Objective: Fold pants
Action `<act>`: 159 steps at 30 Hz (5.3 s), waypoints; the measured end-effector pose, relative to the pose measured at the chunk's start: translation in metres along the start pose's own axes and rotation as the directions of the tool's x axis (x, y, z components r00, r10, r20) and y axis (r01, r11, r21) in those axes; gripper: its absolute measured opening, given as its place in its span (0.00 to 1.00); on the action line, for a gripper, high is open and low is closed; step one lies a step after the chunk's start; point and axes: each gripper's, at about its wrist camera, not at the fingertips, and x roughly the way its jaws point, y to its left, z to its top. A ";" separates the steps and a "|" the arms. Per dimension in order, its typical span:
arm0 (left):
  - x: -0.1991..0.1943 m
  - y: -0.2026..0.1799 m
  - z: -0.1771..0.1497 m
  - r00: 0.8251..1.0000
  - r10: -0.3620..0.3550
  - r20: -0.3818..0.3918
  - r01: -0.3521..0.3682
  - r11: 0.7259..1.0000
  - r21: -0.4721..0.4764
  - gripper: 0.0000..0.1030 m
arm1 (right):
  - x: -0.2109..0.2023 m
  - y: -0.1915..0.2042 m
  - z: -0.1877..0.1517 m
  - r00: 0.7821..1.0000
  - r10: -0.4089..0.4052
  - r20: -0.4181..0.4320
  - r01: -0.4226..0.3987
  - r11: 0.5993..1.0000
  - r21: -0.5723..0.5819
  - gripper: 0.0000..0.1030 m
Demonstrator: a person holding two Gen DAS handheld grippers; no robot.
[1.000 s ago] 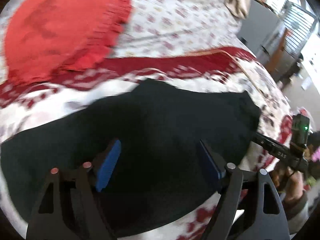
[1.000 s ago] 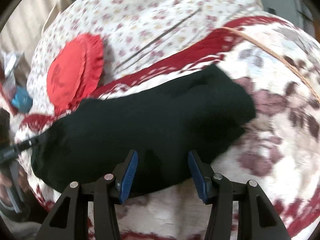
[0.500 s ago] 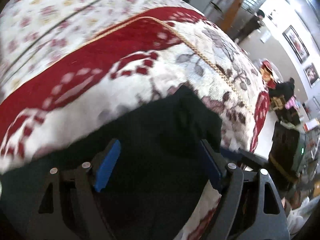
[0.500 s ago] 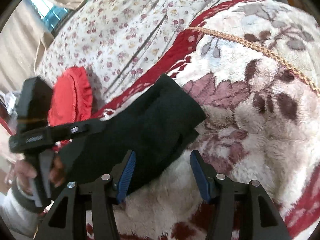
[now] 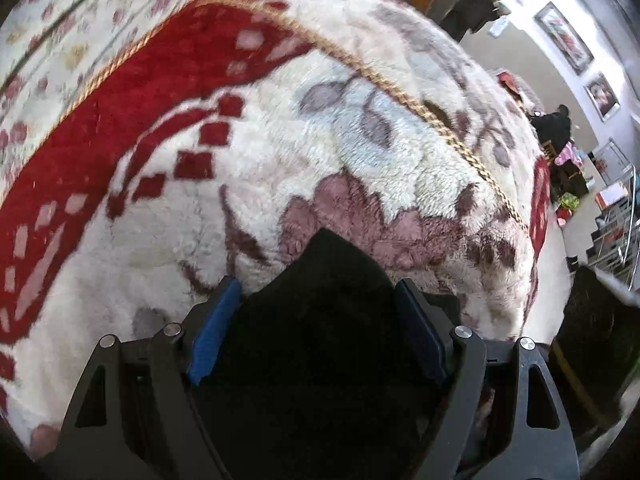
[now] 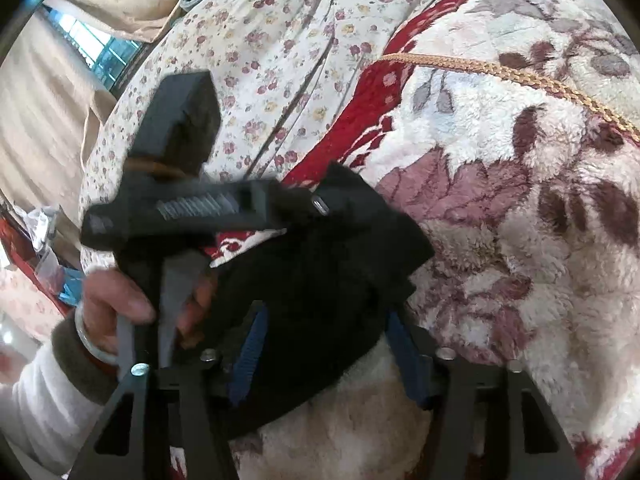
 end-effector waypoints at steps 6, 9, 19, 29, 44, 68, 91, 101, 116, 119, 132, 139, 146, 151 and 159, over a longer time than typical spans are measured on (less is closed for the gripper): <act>-0.029 0.026 -0.002 0.994 -0.099 0.055 0.104 0.989 -0.109 0.36 | -0.004 0.031 0.009 0.999 0.028 0.046 -0.023 0.994 -0.109 0.11; -0.077 0.031 -0.010 0.984 -0.098 0.148 0.117 0.985 -0.123 0.36 | -0.011 0.069 0.014 0.995 0.076 0.064 -0.062 0.976 -0.207 0.11; -0.247 0.098 -0.144 0.918 0.185 0.351 -0.033 0.917 -0.398 0.60 | 0.040 0.217 -0.051 0.924 0.236 -0.301 -0.360 0.798 -0.482 0.14; -0.247 0.090 -0.237 0.907 0.328 0.264 -0.165 0.854 -0.493 0.61 | 0.017 0.197 -0.048 0.929 0.257 -0.265 -0.348 0.849 -0.397 0.21; -0.197 0.071 -0.259 0.891 0.426 0.156 -0.296 0.806 -0.513 0.61 | 0.105 0.190 -0.048 0.962 -0.083 -0.261 -0.062 0.862 -0.504 0.21; -0.214 0.064 -0.264 0.861 0.478 0.174 -0.324 0.778 -0.539 0.61 | 0.051 0.210 -0.076 0.959 -0.111 -0.260 -0.055 0.829 -0.557 0.31; -0.278 0.063 -0.322 0.832 0.458 0.314 -0.191 0.767 -0.613 0.66 | 0.018 0.244 -0.080 0.962 -0.184 -0.201 0.055 0.853 -0.519 0.45; -0.301 0.059 -0.351 0.793 0.536 0.289 -0.226 0.700 -0.677 0.66 | 0.046 0.262 -0.084 0.966 -0.089 -0.242 -0.046 0.864 -0.501 0.48; -0.300 0.070 -0.365 0.774 0.596 0.211 -0.288 0.629 -0.722 0.66 | 0.087 0.255 -0.095 0.949 -0.103 -0.297 -0.070 0.851 -0.521 0.48; -0.301 0.070 -0.367 0.771 0.603 0.204 -0.295 0.623 -0.725 0.66 | 0.083 0.260 -0.093 0.956 -0.099 -0.276 -0.067 0.843 -0.534 0.48; -0.302 0.072 -0.370 0.767 0.608 0.203 -0.288 0.610 -0.738 0.66 | 0.092 0.265 -0.093 0.949 -0.112 -0.294 -0.072 0.833 -0.548 0.49; -0.297 0.070 -0.363 0.775 0.595 0.212 -0.290 0.633 -0.718 0.66 | 0.098 0.262 -0.083 0.952 -0.106 -0.286 -0.069 0.839 -0.540 0.49; -0.283 0.090 -0.347 0.774 0.612 0.160 -0.337 0.613 -0.714 0.66 | 0.125 0.262 -0.074 0.954 -0.124 -0.274 -0.049 0.834 -0.549 0.49; -0.267 0.112 -0.343 0.778 0.615 0.128 -0.344 0.588 -0.732 0.66 | 0.151 0.263 -0.074 0.954 -0.122 -0.275 -0.051 0.835 -0.548 0.56; -0.273 0.108 -0.341 0.771 0.623 0.134 -0.353 0.592 -0.724 0.66 | 0.140 0.269 -0.062 0.958 -0.098 -0.268 -0.064 0.841 -0.536 0.62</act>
